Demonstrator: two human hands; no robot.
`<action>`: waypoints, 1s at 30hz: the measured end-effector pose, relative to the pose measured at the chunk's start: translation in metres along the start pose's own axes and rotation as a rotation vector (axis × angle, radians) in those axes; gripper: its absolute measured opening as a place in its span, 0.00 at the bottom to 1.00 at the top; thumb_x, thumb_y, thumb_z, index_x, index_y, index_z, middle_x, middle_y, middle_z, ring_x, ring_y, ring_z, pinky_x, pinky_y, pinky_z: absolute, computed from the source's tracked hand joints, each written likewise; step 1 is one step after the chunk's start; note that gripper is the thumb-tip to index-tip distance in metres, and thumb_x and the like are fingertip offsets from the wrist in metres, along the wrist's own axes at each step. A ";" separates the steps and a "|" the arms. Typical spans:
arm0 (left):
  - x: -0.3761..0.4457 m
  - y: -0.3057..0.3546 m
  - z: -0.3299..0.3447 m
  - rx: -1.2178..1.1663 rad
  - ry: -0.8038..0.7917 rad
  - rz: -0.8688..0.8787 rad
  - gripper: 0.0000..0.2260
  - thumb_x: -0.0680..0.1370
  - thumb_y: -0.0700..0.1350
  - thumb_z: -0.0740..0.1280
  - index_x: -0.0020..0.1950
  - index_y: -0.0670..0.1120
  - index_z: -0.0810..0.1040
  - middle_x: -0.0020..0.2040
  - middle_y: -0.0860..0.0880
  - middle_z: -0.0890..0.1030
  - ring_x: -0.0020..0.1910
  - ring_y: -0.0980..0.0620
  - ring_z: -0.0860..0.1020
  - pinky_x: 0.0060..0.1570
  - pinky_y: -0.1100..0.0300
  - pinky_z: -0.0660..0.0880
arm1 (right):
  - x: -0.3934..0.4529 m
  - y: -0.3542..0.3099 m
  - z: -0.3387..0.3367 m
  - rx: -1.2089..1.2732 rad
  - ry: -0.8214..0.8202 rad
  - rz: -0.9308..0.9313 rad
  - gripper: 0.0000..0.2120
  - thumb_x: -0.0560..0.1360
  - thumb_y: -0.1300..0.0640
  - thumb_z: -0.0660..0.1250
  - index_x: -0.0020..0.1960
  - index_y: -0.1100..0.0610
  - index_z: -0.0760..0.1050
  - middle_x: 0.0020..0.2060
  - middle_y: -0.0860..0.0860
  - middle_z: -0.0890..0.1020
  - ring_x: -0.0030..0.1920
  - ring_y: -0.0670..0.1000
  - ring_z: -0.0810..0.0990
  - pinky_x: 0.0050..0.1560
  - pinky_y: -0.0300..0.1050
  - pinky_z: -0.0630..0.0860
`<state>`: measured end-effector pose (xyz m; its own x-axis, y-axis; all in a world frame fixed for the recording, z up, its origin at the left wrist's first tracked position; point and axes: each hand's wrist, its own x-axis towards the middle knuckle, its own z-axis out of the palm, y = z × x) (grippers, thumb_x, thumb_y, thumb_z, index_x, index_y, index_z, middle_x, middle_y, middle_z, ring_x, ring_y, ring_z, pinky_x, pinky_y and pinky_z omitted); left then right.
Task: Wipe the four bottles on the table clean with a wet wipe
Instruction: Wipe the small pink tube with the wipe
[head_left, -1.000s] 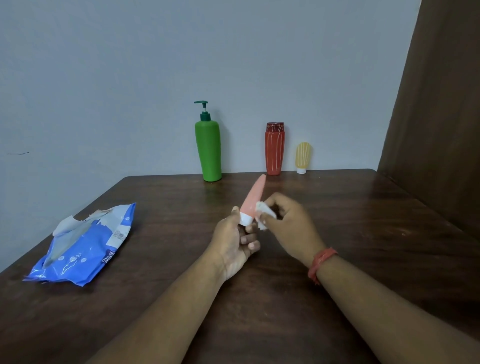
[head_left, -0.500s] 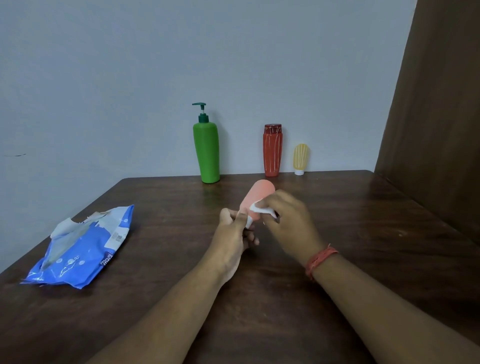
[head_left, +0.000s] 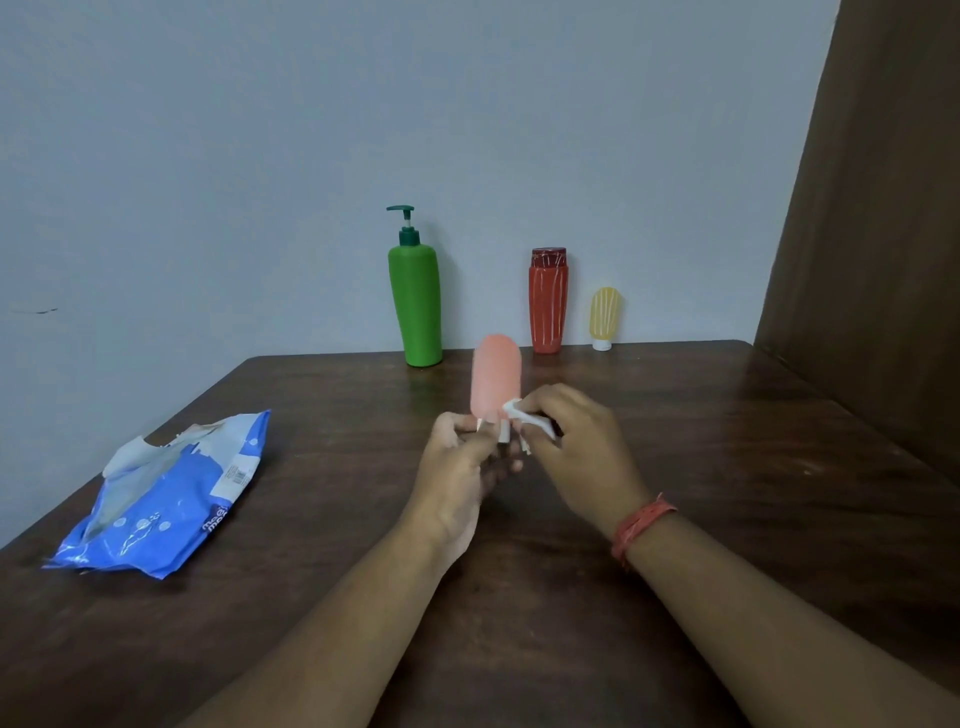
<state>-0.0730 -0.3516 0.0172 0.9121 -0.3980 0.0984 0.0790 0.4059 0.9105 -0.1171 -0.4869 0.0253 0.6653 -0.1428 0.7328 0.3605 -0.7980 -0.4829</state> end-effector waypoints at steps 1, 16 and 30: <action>0.001 0.002 -0.002 -0.052 0.014 -0.008 0.05 0.82 0.40 0.66 0.50 0.43 0.70 0.42 0.44 0.85 0.39 0.51 0.82 0.44 0.55 0.80 | -0.001 -0.003 0.004 0.025 -0.006 -0.008 0.07 0.73 0.67 0.70 0.48 0.57 0.81 0.44 0.48 0.80 0.44 0.43 0.77 0.44 0.29 0.70; 0.004 0.006 0.001 -0.108 0.129 0.043 0.11 0.81 0.40 0.66 0.62 0.38 0.73 0.55 0.38 0.85 0.51 0.44 0.85 0.54 0.51 0.81 | -0.003 -0.011 0.002 0.130 -0.007 0.150 0.03 0.75 0.61 0.70 0.45 0.54 0.80 0.41 0.44 0.81 0.42 0.43 0.79 0.40 0.35 0.75; -0.002 0.008 0.003 0.052 0.072 0.142 0.16 0.72 0.44 0.74 0.59 0.45 0.80 0.55 0.46 0.86 0.60 0.46 0.82 0.68 0.46 0.73 | -0.002 -0.019 0.004 1.022 -0.041 0.727 0.07 0.79 0.65 0.66 0.55 0.62 0.81 0.48 0.56 0.86 0.47 0.51 0.83 0.49 0.42 0.80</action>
<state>-0.0760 -0.3504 0.0253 0.9393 -0.2787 0.2001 -0.0720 0.4100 0.9092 -0.1222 -0.4692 0.0308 0.9358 -0.3255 0.1350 0.2313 0.2782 -0.9323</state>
